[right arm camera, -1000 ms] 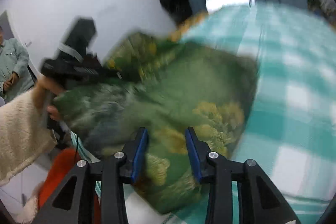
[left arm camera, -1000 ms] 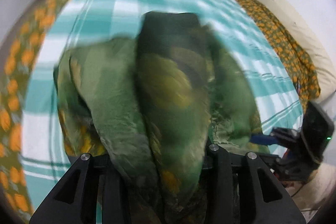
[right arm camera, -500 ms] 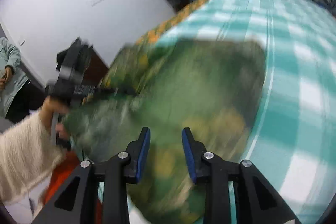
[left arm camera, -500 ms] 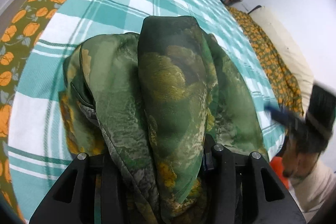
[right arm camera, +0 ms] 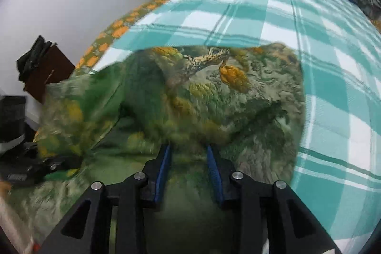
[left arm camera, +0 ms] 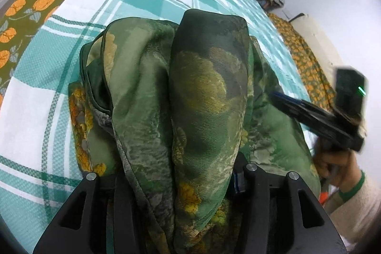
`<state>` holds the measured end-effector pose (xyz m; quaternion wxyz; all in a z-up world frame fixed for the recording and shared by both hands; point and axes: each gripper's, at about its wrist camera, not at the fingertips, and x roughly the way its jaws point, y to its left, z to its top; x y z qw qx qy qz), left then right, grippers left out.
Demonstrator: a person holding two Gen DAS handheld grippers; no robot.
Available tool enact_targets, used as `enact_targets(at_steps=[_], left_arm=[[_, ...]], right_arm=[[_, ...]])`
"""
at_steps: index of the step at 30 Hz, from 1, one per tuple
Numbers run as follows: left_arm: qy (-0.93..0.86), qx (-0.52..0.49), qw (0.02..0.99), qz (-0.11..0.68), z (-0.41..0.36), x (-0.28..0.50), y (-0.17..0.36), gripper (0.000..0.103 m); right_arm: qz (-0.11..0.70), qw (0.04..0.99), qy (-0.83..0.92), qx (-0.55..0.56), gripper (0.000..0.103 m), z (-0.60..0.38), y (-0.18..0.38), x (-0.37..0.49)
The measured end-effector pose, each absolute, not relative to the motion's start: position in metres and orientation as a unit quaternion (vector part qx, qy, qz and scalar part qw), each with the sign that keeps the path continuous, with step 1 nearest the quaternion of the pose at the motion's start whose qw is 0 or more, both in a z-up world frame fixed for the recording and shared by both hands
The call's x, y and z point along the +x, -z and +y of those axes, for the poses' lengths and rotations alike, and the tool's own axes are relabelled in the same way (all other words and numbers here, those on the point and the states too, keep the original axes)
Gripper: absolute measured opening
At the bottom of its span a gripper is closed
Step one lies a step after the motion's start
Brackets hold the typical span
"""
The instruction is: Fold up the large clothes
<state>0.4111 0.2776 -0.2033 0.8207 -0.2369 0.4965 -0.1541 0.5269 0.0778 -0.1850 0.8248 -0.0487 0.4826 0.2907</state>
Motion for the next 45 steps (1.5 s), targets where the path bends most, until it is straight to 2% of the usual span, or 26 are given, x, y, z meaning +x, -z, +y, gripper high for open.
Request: enact_targets(at_steps=[5, 8, 10, 14, 18, 21, 23, 24, 26, 29, 32, 38, 41, 45], left_arm=[[0.157, -0.240, 0.821, 0.493, 0.281, 0.411, 0.206, 0.048], [0.159, -0.246, 0.821, 0.490, 0.284, 0.409, 0.211, 0.049], [0.158, -0.252, 0.821, 0.487, 0.287, 0.406, 0.213, 0.049], [0.146, -0.236, 0.830, 0.484, 0.280, 0.402, 0.212, 0.050], [0.143, -0.248, 0.827, 0.484, 0.285, 0.399, 0.213, 0.051], [0.138, -0.253, 0.825, 0.486, 0.286, 0.398, 0.210, 0.055], [0.135, -0.266, 0.823, 0.484, 0.288, 0.392, 0.202, 0.062], [0.135, -0.277, 0.822, 0.480, 0.291, 0.387, 0.196, 0.065], [0.129, -0.296, 0.820, 0.473, 0.299, 0.377, 0.184, 0.078], [0.114, -0.307, 0.834, 0.444, 0.321, 0.352, 0.166, 0.087], [0.091, -0.322, 0.836, 0.435, 0.347, 0.333, 0.167, 0.087], [0.068, -0.374, 0.815, 0.437, 0.368, 0.322, 0.202, 0.087], [0.075, -0.423, 0.799, 0.420, 0.375, 0.325, 0.221, 0.089], [0.104, -0.474, 0.780, 0.396, 0.376, 0.336, 0.239, 0.092]], right_arm=[[0.443, 0.829, -0.341, -0.028, 0.033, 0.028, 0.141, 0.444], [0.417, 0.837, -0.354, -0.019, 0.033, 0.013, 0.133, 0.404], [0.415, 0.839, -0.353, -0.015, 0.033, 0.014, 0.146, 0.387], [0.473, 0.818, -0.327, 0.020, 0.031, 0.021, 0.209, 0.406], [0.463, 0.825, -0.325, 0.015, 0.031, 0.023, 0.206, 0.408], [0.453, 0.831, -0.322, 0.015, 0.033, 0.017, 0.196, 0.398], [0.441, 0.843, -0.308, 0.011, 0.033, 0.014, 0.182, 0.389], [0.434, 0.849, -0.300, 0.005, 0.039, 0.012, 0.177, 0.384], [0.418, 0.862, -0.287, -0.001, 0.047, 0.004, 0.169, 0.371], [0.404, 0.868, -0.288, 0.010, 0.048, -0.012, 0.161, 0.353], [0.382, 0.878, -0.290, 0.005, 0.048, -0.018, 0.148, 0.346], [0.334, 0.877, -0.344, -0.006, 0.048, 0.021, 0.104, 0.381], [0.350, 0.857, -0.377, -0.023, 0.048, 0.067, 0.109, 0.414], [0.466, 0.786, -0.404, -0.052, 0.049, 0.140, 0.176, 0.448]])
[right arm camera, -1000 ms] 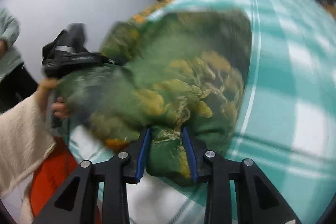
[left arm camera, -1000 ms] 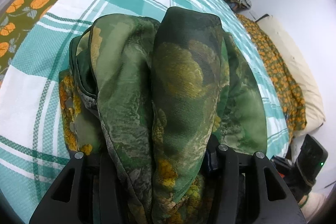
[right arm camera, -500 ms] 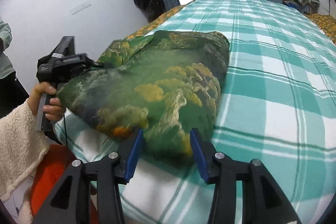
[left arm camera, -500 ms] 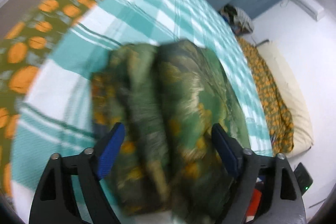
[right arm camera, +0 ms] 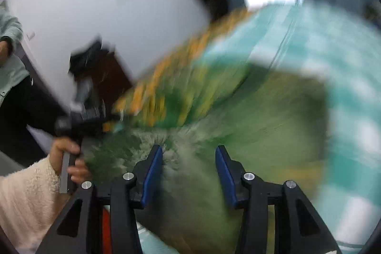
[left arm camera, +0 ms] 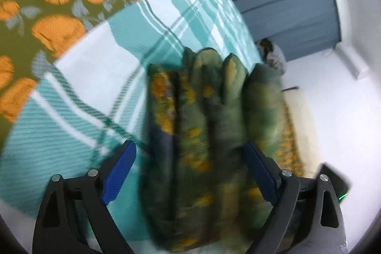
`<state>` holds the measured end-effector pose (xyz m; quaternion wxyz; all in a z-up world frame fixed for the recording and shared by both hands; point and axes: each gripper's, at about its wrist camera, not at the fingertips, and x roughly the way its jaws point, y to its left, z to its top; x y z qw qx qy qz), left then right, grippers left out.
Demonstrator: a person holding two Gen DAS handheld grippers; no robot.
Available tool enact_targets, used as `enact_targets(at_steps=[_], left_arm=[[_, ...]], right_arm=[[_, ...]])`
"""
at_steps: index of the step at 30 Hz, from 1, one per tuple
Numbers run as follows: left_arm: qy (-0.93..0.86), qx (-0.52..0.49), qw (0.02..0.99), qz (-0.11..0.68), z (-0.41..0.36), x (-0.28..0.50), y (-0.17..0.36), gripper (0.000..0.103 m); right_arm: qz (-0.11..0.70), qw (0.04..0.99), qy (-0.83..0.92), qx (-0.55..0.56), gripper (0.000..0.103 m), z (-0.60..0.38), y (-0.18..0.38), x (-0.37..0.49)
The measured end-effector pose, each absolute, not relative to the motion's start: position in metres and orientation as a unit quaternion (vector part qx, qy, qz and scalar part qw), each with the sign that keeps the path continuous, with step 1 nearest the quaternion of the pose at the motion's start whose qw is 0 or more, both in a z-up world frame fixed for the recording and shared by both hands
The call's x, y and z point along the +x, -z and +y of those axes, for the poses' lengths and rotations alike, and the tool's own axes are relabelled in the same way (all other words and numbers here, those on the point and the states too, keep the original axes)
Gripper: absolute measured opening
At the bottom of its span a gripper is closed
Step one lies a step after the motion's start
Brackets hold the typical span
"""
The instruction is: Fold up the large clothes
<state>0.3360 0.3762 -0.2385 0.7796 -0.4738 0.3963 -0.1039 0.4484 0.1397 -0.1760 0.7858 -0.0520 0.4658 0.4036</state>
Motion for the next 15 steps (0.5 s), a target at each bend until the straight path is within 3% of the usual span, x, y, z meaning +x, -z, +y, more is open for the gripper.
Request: enact_targets(at_steps=[3, 6, 9, 12, 15], left_arm=[[0.126, -0.524, 0.762, 0.360, 0.384, 0.334, 0.248, 0.092], [0.178, -0.543, 0.750, 0.334, 0.382, 0.332, 0.243, 0.097], [0.208, -0.485, 0.771, 0.357, 0.360, 0.343, 0.227, 0.100], [0.160, -0.357, 0.808, 0.441, 0.324, 0.365, 0.222, 0.100], [0.131, -0.338, 0.813, 0.455, 0.318, 0.374, 0.221, 0.099]], right_arm=[[0.451, 0.800, -0.374, -0.126, 0.049, 0.174, 0.192, 0.434], [0.453, 0.805, -0.361, -0.124, 0.049, 0.179, 0.191, 0.433], [0.456, 0.802, -0.365, -0.123, 0.049, 0.177, 0.191, 0.437], [0.450, 0.806, -0.365, -0.126, 0.049, 0.177, 0.189, 0.437], [0.433, 0.815, -0.363, -0.126, 0.049, 0.170, 0.186, 0.427]])
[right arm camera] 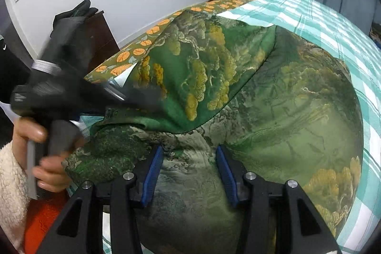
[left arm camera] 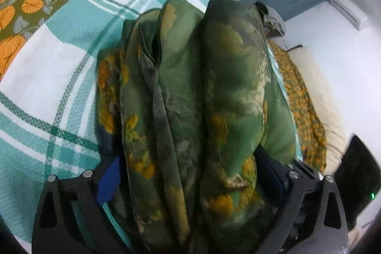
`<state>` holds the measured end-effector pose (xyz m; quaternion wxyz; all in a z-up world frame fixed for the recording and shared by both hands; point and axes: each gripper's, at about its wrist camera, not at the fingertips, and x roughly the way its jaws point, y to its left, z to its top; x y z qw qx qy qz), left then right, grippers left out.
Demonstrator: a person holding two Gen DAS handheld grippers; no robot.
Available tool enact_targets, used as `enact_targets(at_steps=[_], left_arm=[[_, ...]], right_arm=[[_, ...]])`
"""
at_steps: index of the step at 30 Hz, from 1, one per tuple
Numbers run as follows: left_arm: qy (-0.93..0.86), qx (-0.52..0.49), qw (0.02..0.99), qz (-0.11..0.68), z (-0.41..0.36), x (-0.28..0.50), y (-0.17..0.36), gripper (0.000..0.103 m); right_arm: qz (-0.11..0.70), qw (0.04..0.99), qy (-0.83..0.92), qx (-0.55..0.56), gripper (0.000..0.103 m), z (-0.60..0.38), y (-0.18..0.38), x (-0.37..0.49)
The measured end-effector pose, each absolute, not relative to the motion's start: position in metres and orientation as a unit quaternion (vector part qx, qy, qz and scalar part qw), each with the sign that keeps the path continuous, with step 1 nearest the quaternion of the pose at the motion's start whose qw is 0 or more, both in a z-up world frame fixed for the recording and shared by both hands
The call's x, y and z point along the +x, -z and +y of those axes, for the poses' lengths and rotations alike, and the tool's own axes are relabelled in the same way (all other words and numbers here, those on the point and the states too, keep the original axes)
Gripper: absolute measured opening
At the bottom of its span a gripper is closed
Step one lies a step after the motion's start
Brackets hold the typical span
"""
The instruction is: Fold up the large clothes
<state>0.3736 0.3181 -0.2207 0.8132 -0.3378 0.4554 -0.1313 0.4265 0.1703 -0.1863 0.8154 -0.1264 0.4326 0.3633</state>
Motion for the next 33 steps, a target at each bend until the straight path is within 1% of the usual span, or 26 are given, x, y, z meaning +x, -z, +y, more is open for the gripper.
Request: enact_targets(at_steps=[2, 4, 10, 13, 17, 18, 20, 23, 24, 25, 27, 30, 33], left_arm=[[0.119, -0.319, 0.820, 0.460, 0.316, 0.374, 0.214, 0.097], [0.092, -0.279, 0.833, 0.469, 0.309, 0.371, 0.205, 0.097], [-0.008, -0.204, 0.861, 0.466, 0.292, 0.368, 0.192, 0.102], [-0.052, -0.192, 0.873, 0.446, 0.289, 0.360, 0.191, 0.103], [-0.085, -0.150, 0.893, 0.416, 0.281, 0.351, 0.189, 0.103], [-0.084, -0.156, 0.892, 0.416, 0.283, 0.351, 0.190, 0.103], [-0.071, -0.208, 0.875, 0.430, 0.299, 0.353, 0.200, 0.103], [-0.020, -0.325, 0.818, 0.474, 0.329, 0.360, 0.229, 0.103], [-0.006, -0.346, 0.806, 0.480, 0.335, 0.362, 0.235, 0.103], [0.008, -0.353, 0.799, 0.487, 0.339, 0.365, 0.238, 0.103], [0.045, -0.348, 0.788, 0.506, 0.342, 0.372, 0.241, 0.103], [0.083, -0.354, 0.768, 0.527, 0.349, 0.383, 0.245, 0.103], [0.102, -0.351, 0.761, 0.536, 0.354, 0.390, 0.247, 0.103]], right_arm=[[0.412, 0.825, -0.368, -0.117, 0.049, 0.159, 0.177, 0.416], [0.412, 0.823, -0.378, -0.104, 0.051, 0.147, 0.171, 0.412], [0.406, 0.825, -0.381, -0.098, 0.052, 0.129, 0.167, 0.402], [0.408, 0.826, -0.380, -0.080, 0.053, 0.122, 0.162, 0.401], [0.412, 0.827, -0.379, -0.049, 0.053, 0.100, 0.154, 0.403], [0.415, 0.826, -0.378, -0.044, 0.053, 0.093, 0.154, 0.405], [0.414, 0.828, -0.377, -0.040, 0.053, 0.081, 0.151, 0.403], [0.412, 0.832, -0.371, -0.031, 0.053, 0.058, 0.147, 0.401], [0.414, 0.835, -0.362, -0.021, 0.053, 0.046, 0.145, 0.401], [0.416, 0.838, -0.352, -0.010, 0.055, 0.033, 0.144, 0.404], [0.428, 0.841, -0.330, 0.023, 0.064, 0.004, 0.148, 0.414], [0.469, 0.829, -0.293, 0.083, 0.065, -0.040, 0.169, 0.438], [0.508, 0.779, -0.330, 0.163, 0.066, -0.055, 0.193, 0.460]])
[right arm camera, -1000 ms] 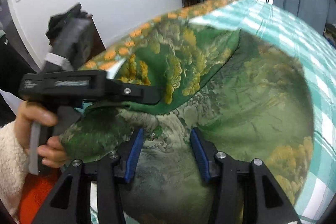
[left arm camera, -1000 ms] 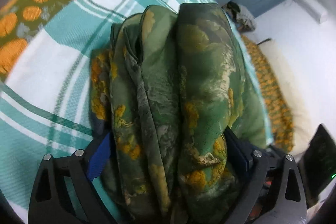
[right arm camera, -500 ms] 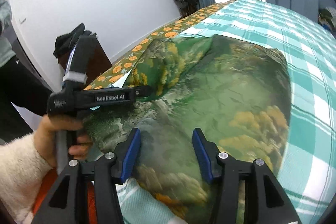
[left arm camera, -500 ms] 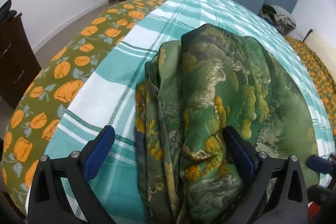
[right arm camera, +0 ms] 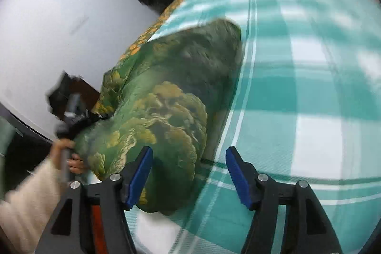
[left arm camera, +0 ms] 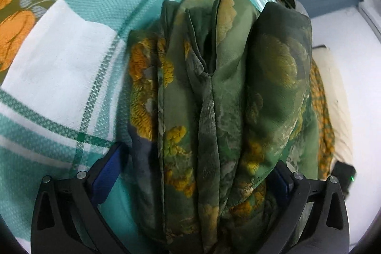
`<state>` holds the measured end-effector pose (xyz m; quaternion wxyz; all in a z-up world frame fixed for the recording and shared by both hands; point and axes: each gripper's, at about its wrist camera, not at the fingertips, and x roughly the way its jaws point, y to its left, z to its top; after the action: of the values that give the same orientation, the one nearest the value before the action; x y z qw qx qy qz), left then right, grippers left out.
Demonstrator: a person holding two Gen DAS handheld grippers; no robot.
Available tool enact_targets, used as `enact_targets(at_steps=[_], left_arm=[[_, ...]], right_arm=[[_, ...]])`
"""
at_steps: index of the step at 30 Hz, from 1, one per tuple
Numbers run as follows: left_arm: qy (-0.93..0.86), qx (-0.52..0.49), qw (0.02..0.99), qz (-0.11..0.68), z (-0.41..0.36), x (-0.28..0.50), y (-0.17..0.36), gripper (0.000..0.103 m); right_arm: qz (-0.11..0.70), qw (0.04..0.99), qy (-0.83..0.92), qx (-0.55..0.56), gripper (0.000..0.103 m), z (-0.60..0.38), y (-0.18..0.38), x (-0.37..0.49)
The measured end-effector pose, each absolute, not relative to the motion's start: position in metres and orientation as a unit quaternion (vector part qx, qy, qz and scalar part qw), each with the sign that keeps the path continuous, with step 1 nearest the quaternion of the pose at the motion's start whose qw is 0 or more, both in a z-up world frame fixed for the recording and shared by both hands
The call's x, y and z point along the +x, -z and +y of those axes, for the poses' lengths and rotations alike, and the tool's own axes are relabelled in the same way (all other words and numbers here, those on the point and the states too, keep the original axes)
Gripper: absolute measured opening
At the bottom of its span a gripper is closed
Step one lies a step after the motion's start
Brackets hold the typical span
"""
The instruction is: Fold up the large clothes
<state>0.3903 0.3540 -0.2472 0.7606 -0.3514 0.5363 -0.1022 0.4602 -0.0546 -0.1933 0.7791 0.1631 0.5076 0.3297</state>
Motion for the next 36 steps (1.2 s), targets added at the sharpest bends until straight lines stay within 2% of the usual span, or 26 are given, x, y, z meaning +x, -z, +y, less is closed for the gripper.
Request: enact_targets(at_steps=[4, 6, 8, 12, 13, 14, 15, 17, 19, 25, 30, 31, 34, 36], left_arm=[[0.111, -0.351, 0.757, 0.540, 0.357, 0.393, 0.249, 0.103], [0.113, -0.355, 0.753, 0.542, 0.356, 0.404, 0.251, 0.103], [0.114, -0.357, 0.751, 0.543, 0.356, 0.416, 0.253, 0.103], [0.131, -0.344, 0.763, 0.532, 0.341, 0.431, 0.252, 0.102], [0.130, -0.340, 0.770, 0.525, 0.338, 0.430, 0.250, 0.092], [0.133, -0.341, 0.774, 0.516, 0.335, 0.428, 0.246, 0.078], [0.134, -0.343, 0.779, 0.507, 0.334, 0.424, 0.241, 0.074], [0.143, -0.338, 0.792, 0.487, 0.332, 0.416, 0.227, 0.061], [0.161, -0.343, 0.802, 0.462, 0.331, 0.408, 0.210, 0.057], [0.173, -0.305, 0.839, 0.416, 0.323, 0.428, 0.155, 0.057], [0.170, -0.285, 0.860, 0.387, 0.329, 0.498, 0.119, 0.058], [0.163, -0.282, 0.863, 0.387, 0.329, 0.516, 0.122, 0.063], [0.127, -0.292, 0.854, 0.411, 0.337, 0.566, 0.153, 0.090], [0.082, -0.310, 0.833, 0.452, 0.348, 0.584, 0.196, 0.094]], right_arm=[[0.536, 0.726, -0.367, 0.225, 0.067, -0.046, 0.229, 0.487], [0.545, 0.709, -0.368, 0.254, 0.081, -0.042, 0.243, 0.498], [0.549, 0.697, -0.376, 0.268, 0.081, -0.029, 0.249, 0.510], [0.550, 0.713, -0.369, 0.228, 0.078, 0.001, 0.241, 0.519], [0.549, 0.720, -0.367, 0.216, 0.077, 0.004, 0.239, 0.516], [0.540, 0.729, -0.367, 0.204, 0.071, 0.003, 0.234, 0.510], [0.529, 0.739, -0.368, 0.194, 0.065, 0.002, 0.228, 0.505], [0.505, 0.758, -0.376, 0.170, 0.062, 0.003, 0.213, 0.489], [0.480, 0.772, -0.388, 0.156, 0.061, 0.006, 0.198, 0.475], [0.393, 0.800, -0.437, 0.120, 0.061, 0.021, 0.134, 0.465], [0.359, 0.807, -0.448, 0.138, 0.061, 0.020, 0.108, 0.526], [0.360, 0.806, -0.448, 0.143, 0.061, 0.023, 0.108, 0.539], [0.378, 0.803, -0.431, 0.162, 0.063, 0.018, 0.125, 0.585], [0.440, 0.782, -0.397, 0.194, 0.078, 0.008, 0.156, 0.622]])
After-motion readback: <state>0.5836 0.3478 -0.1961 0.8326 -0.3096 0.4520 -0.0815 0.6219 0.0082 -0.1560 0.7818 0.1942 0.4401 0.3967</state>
